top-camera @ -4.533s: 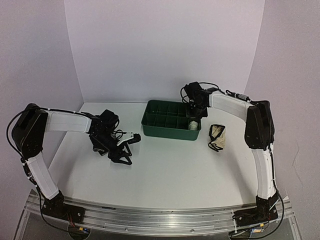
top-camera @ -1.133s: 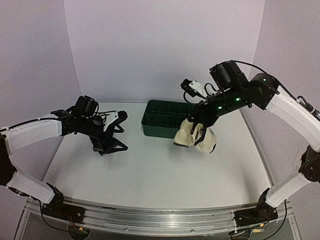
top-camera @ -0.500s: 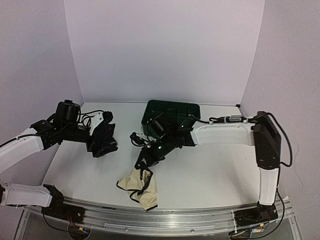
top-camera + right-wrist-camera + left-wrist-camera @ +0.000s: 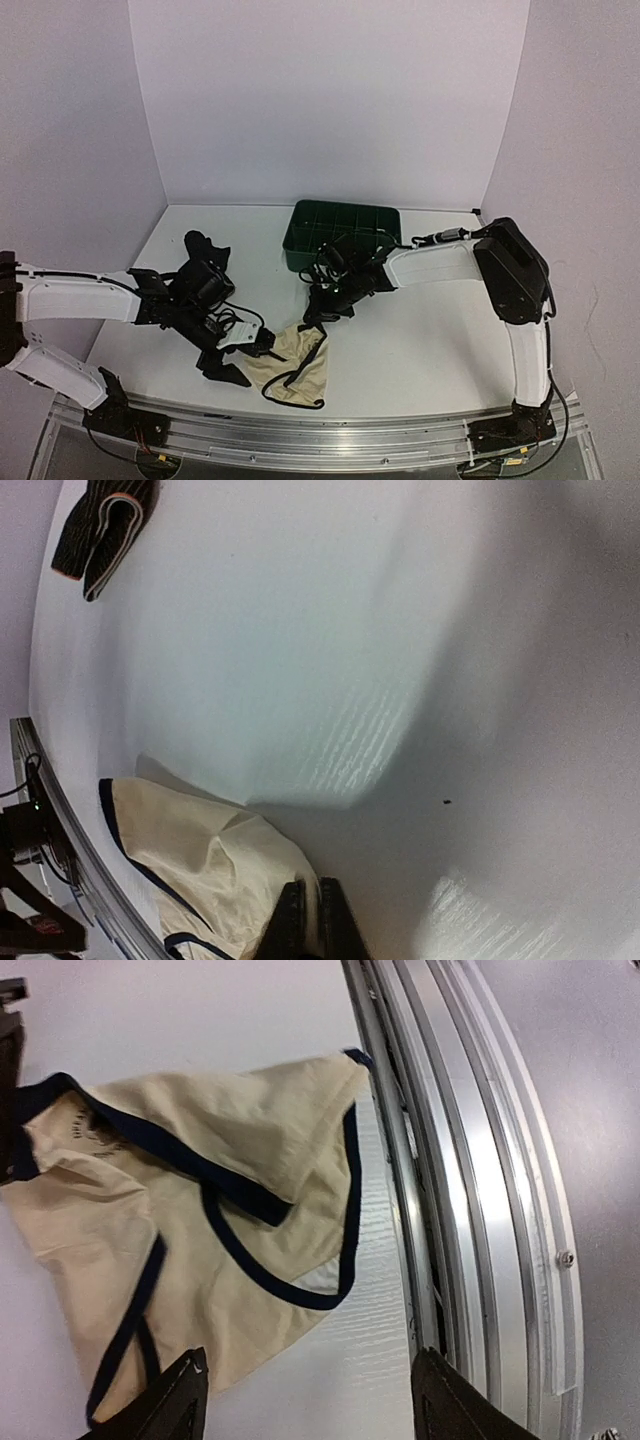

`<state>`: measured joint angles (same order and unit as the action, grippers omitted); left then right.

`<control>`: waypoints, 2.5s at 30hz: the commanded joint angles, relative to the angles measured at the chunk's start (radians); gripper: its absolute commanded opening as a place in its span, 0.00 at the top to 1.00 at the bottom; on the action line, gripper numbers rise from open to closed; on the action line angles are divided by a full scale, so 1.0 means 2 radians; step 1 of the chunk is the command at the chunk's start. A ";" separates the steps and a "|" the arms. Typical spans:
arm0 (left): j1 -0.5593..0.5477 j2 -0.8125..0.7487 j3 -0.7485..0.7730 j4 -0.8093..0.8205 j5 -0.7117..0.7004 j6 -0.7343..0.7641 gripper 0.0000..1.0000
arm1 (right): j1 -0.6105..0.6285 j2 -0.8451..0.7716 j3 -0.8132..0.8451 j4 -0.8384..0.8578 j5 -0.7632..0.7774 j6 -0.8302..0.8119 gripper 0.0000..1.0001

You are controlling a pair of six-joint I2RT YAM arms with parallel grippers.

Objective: Roll the underwear
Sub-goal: Place the underwear at the center of the board, then flatten out the underwear at the center of the board.

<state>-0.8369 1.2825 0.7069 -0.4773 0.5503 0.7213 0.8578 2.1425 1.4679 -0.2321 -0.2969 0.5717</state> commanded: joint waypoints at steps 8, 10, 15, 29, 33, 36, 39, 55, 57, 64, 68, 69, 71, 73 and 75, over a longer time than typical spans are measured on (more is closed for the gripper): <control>-0.033 0.131 0.052 -0.003 -0.027 0.106 0.27 | 0.026 -0.101 0.022 -0.138 0.189 -0.039 0.30; -0.041 0.127 0.038 0.002 -0.032 0.129 0.28 | 0.048 -0.130 0.025 -0.184 0.261 -0.054 0.27; -0.058 0.127 0.018 0.003 -0.039 0.186 0.37 | 0.128 -0.168 0.023 -0.264 0.327 -0.055 0.47; -0.062 0.134 -0.014 0.074 -0.063 0.193 0.60 | 0.304 -0.169 -0.138 0.034 0.388 -0.194 0.63; -0.063 0.136 -0.019 0.091 -0.067 0.198 0.65 | 0.304 -0.175 -0.193 0.120 0.384 -0.263 0.60; -0.062 0.139 -0.023 0.107 -0.072 0.191 0.71 | 0.304 -0.152 -0.200 0.138 0.380 -0.308 0.58; -0.063 0.137 -0.026 0.109 -0.073 0.188 0.76 | 0.304 -0.132 -0.201 0.146 0.398 -0.324 0.58; -0.062 0.128 -0.033 0.129 -0.089 0.175 1.00 | 0.259 -0.106 -0.216 0.154 0.383 -0.324 0.65; -0.062 0.128 -0.031 0.129 -0.092 0.173 1.00 | 0.257 -0.106 -0.218 0.153 0.376 -0.323 0.68; -0.062 0.124 -0.019 0.114 -0.088 0.157 1.00 | 0.257 -0.127 -0.241 0.146 0.341 -0.326 0.62; -0.062 0.125 -0.014 0.108 -0.081 0.153 1.00 | 0.257 -0.124 -0.233 0.133 0.327 -0.336 0.56; -0.062 0.125 -0.014 0.108 -0.082 0.153 1.00 | 0.257 -0.120 -0.232 0.132 0.331 -0.336 0.58; -0.062 0.125 -0.014 0.107 -0.083 0.153 1.00 | 0.255 -0.114 -0.231 0.132 0.347 -0.329 0.65; -0.062 0.123 -0.014 0.105 -0.083 0.153 1.00 | 0.253 -0.113 -0.228 0.131 0.358 -0.321 0.77; -0.062 0.122 -0.014 0.102 -0.083 0.151 1.00 | 0.253 -0.113 -0.221 0.127 0.376 -0.317 0.92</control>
<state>-0.9569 1.5494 0.6487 -0.2359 0.3805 1.0449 1.3674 1.9133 1.0010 0.0775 0.4128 -0.0694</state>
